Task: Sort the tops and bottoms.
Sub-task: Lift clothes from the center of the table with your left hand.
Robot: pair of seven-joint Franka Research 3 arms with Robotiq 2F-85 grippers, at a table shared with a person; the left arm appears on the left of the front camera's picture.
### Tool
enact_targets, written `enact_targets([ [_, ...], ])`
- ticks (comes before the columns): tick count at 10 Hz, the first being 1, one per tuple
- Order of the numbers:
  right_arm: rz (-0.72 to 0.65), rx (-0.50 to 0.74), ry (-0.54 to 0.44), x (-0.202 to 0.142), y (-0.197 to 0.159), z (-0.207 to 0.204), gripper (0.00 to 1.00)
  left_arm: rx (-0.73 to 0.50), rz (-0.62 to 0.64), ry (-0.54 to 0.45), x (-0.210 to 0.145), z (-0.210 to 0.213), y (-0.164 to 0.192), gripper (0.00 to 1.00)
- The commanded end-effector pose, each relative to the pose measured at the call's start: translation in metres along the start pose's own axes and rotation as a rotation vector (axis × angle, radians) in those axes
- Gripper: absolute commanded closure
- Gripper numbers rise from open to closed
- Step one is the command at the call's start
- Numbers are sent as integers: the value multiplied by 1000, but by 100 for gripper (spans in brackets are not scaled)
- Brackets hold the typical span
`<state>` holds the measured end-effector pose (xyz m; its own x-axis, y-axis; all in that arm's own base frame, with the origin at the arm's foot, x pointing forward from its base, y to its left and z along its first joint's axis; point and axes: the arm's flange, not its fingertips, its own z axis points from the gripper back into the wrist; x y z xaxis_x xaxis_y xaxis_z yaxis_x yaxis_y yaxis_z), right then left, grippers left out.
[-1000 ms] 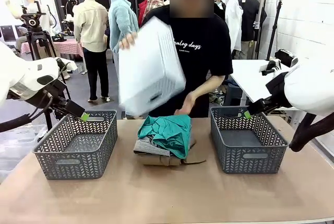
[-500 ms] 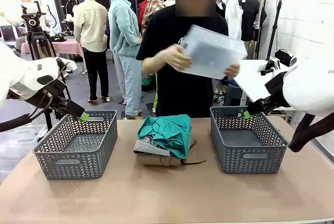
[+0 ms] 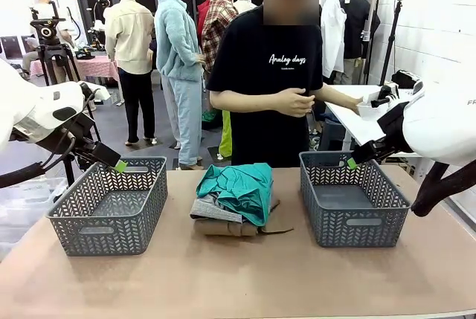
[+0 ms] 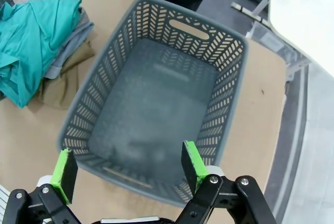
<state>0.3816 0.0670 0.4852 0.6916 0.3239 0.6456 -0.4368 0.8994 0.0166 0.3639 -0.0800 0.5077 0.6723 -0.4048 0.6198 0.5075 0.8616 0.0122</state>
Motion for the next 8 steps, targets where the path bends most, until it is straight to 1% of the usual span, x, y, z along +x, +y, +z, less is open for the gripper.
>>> enact_targets([
  [1, -3, -4, -4, 1, 0, -2, 0, 3, -3, -7, 0, 0, 2, 0],
  [8, -3, -4, -4, 1, 0, -2, 0, 3, -3, -7, 0, 0, 2, 0],
])
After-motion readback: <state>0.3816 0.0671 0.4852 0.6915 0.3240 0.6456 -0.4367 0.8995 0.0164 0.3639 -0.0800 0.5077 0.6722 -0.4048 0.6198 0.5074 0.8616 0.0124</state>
